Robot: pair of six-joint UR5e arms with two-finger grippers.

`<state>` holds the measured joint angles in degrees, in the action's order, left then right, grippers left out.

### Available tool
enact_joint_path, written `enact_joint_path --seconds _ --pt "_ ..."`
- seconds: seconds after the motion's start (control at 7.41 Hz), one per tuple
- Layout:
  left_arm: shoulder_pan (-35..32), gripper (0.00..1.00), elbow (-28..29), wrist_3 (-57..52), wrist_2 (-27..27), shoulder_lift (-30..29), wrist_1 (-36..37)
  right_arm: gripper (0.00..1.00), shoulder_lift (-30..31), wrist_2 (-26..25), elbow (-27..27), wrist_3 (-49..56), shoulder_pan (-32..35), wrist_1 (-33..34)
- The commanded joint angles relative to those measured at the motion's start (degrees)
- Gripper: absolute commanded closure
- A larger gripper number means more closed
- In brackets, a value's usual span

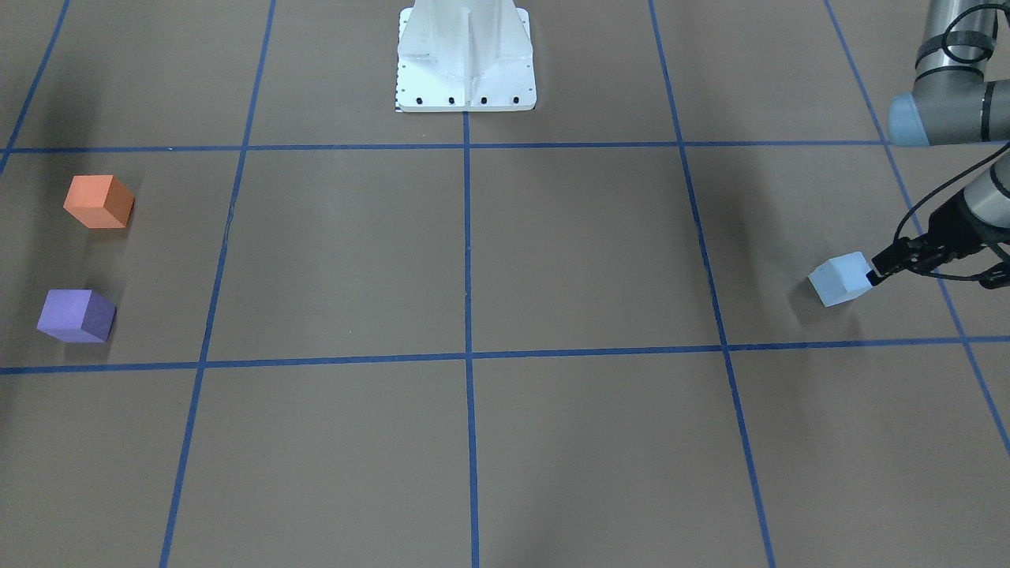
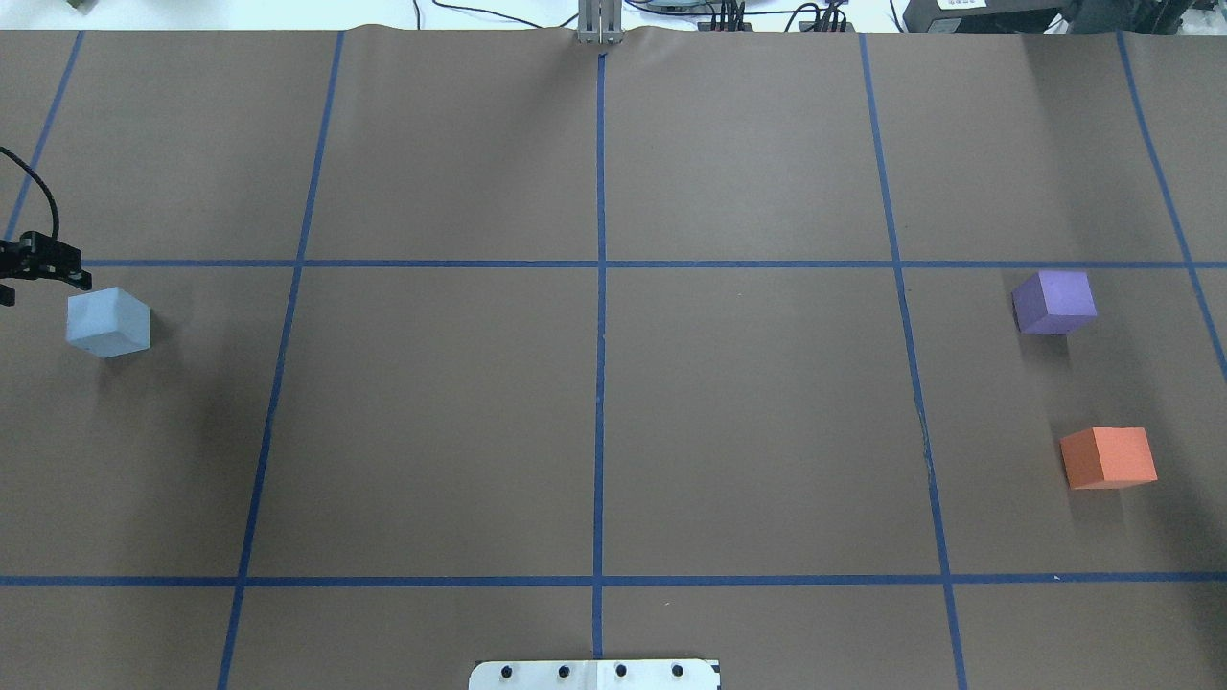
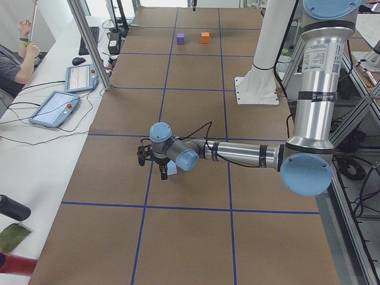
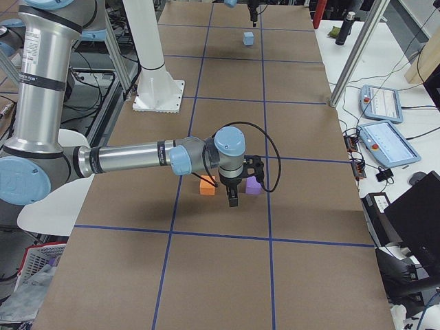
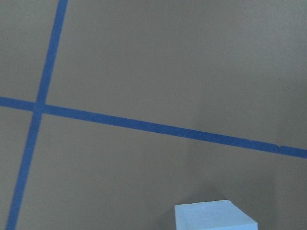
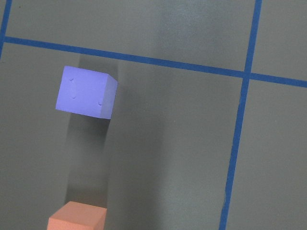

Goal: Place blue block between orange and purple blocks
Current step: 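Lower the left gripper onto the light blue cube and grasp it, then carry the light blue cube with the left gripper toward the table center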

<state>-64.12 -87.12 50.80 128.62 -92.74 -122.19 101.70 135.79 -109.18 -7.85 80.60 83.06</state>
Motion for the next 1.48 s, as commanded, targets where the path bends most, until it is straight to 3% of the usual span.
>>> enact_joint_path --seconds 0.0,0.54,0.67,0.94,1.08,1.35 --pt "2.33 0.00 -0.25 1.76 -1.18 -0.07 -0.86 0.00 0.08 0.00 -0.07 0.03 0.00 0.00" --pt "8.03 0.01 -0.60 1.50 -3.88 -0.07 -0.86 0.00 0.16 0.00 -0.07 0.03 0.00 0.00" --pt "9.27 0.28 -0.34 1.33 -6.43 -0.07 -0.69 0.00 0.16 0.09 0.02 -0.06 0.00 0.00" --pt "9.28 0.79 -0.25 0.88 -6.54 -0.25 -0.60 0.00 0.16 0.09 0.02 -0.06 0.00 0.00" --pt "9.28 0.84 -0.68 0.88 -6.45 -1.81 -0.25 0.00 0.16 0.09 0.02 -0.06 0.09 0.00" --pt "9.28 0.84 -1.56 0.97 -6.36 -6.37 3.76 0.00 0.34 0.09 0.02 -0.06 0.00 0.00"
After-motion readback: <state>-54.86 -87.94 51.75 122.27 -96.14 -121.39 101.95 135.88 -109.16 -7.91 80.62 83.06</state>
